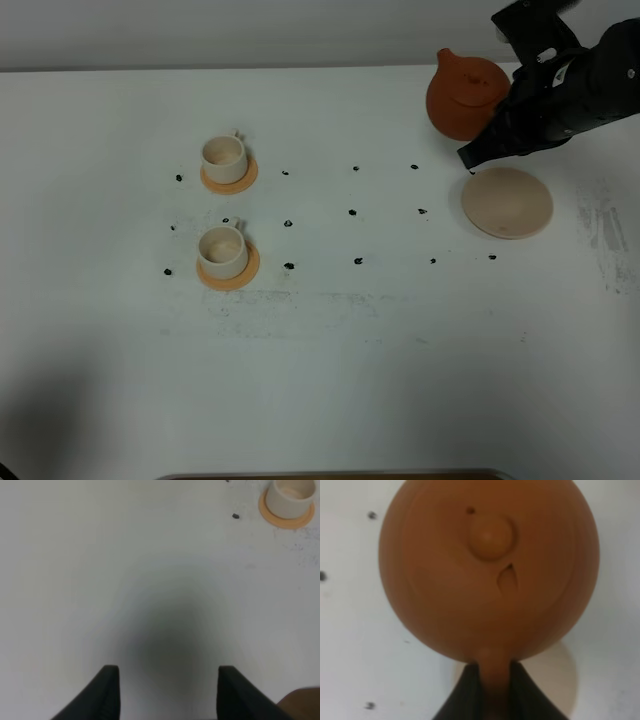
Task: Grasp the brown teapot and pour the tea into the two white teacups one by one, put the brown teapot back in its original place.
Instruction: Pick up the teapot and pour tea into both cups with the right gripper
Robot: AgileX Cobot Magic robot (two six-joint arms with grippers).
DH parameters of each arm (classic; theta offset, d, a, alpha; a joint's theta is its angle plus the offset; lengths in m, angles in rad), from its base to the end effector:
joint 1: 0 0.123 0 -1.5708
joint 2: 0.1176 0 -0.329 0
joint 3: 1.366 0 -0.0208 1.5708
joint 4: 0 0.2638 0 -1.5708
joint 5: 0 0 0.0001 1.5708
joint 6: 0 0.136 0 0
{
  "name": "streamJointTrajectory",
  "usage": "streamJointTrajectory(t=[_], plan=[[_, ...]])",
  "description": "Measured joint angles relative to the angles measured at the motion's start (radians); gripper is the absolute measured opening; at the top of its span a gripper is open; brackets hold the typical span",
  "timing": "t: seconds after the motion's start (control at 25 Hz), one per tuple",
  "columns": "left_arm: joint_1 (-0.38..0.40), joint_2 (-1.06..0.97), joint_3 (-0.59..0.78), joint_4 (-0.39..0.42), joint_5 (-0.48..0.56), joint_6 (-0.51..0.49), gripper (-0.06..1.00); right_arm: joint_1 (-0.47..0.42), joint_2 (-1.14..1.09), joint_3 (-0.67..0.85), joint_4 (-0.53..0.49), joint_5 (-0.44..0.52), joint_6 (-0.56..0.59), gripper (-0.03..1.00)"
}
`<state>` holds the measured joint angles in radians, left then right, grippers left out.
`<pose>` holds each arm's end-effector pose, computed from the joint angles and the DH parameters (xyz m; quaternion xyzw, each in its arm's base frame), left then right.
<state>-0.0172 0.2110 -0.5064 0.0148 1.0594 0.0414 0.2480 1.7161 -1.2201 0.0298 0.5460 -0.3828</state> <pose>0.0315 0.0012 0.2617 0.0269 0.9013 0.0126 0.4321 0.4011 0.1037 0.2439 -0.2863 0.9089 -0.0092 0.3032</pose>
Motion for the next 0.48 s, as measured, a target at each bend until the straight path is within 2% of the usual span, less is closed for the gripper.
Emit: streamJointTrajectory(t=[0.48], plan=[[0.0, 0.0, 0.0, 0.0, 0.0, 0.0, 0.46, 0.123, -0.002, 0.059, -0.077, -0.031, 0.096, 0.12]])
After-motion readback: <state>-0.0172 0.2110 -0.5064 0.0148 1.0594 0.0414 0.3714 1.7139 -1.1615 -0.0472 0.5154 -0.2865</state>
